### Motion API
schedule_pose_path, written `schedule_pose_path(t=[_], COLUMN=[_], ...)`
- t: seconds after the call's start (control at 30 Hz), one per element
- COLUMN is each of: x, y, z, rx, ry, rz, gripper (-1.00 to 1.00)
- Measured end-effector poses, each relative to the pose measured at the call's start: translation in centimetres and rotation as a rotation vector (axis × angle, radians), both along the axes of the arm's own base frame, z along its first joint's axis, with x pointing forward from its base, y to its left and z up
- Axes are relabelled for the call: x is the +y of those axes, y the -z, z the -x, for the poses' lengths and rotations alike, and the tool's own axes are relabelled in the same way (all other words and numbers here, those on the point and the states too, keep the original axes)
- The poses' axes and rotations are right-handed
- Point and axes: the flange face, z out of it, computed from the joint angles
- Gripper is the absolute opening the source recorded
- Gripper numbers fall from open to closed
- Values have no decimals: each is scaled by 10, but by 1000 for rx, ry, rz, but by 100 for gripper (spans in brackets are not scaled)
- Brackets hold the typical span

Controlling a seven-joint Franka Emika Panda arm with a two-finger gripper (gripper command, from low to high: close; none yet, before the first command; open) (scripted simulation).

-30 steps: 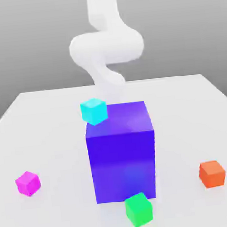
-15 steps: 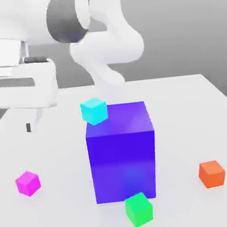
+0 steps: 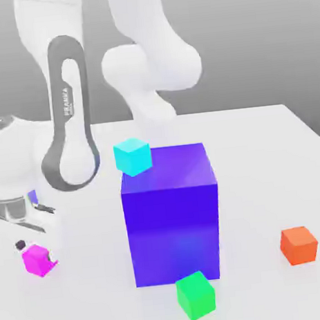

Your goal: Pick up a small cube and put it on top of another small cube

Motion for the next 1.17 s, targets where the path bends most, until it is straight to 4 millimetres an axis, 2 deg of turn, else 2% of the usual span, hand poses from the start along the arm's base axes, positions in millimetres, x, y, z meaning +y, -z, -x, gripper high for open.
schedule_pose_path(t=[0.2,0.4,0.43,0.5,0.6,0.67,0.73,0.8,0.83,0.87,0.9,0.93,1.03,1.07,1.17], x=[0,0,3,34,114,170,228,287,316,343,348,327,319,318,318], y=[0,-56,-65,-78,-94,-105,-117,-129,-132,-125,-115,-104,-69,-57,-57], z=[0,-1,-11,-45,-102,-127,-144,-153,-153,-146,-142,-144,-144,-143,-143], rx=[0,-1,-10,-18,-23,-26,-28,-31,-29,-18,-9,-5,-1,0,0], ry=[0,-2,-32,-122,-306,-415,-518,-619,-665,-698,-692,-632,-605,-604,-604], rz=[-1,-1,3,3,2,3,9,17,18,9,3,0,-2,-2,-2], gripper=[-100,-100,-100,-100,-100,-100,-100,-100,-100,-100,-100,-100,-100,100,100])
